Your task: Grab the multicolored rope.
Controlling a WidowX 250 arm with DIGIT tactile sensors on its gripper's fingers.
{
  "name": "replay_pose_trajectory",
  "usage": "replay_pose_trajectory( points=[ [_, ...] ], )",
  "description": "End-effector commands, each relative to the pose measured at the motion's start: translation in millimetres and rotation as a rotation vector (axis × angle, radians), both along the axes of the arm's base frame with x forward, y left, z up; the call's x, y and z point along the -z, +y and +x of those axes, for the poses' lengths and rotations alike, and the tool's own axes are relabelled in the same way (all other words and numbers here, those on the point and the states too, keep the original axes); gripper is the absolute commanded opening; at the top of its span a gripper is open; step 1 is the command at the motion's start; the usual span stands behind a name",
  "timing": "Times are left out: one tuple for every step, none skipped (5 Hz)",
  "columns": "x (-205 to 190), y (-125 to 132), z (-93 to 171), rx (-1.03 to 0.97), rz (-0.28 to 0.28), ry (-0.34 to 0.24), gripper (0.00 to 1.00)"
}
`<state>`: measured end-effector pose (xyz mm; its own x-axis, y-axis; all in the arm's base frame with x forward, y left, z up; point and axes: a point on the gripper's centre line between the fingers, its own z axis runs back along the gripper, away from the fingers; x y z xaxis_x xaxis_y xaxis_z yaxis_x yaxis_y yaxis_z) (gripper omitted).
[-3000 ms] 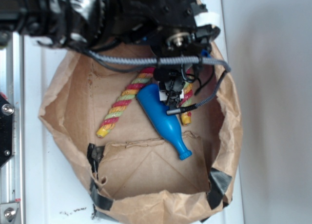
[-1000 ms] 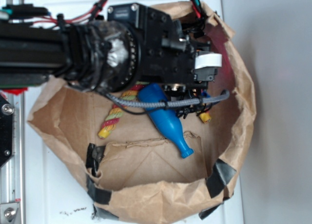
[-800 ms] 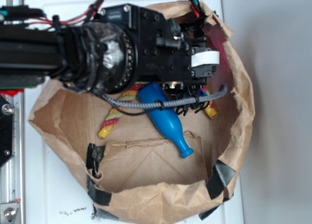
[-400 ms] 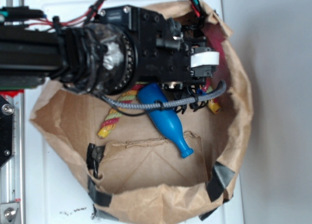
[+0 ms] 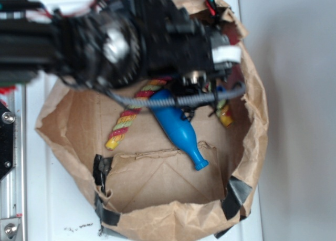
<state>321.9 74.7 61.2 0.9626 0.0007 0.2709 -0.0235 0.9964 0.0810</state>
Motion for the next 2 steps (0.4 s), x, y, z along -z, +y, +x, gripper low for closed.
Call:
replay_pose_trajectory(
  points=[
    [-119.9, 3.8, -21.4, 0.043, -0.159, 0.007, 0.0],
    [-139.1, 2.8, -25.2, 0.056, -0.184, 0.025, 0.0]
  ],
)
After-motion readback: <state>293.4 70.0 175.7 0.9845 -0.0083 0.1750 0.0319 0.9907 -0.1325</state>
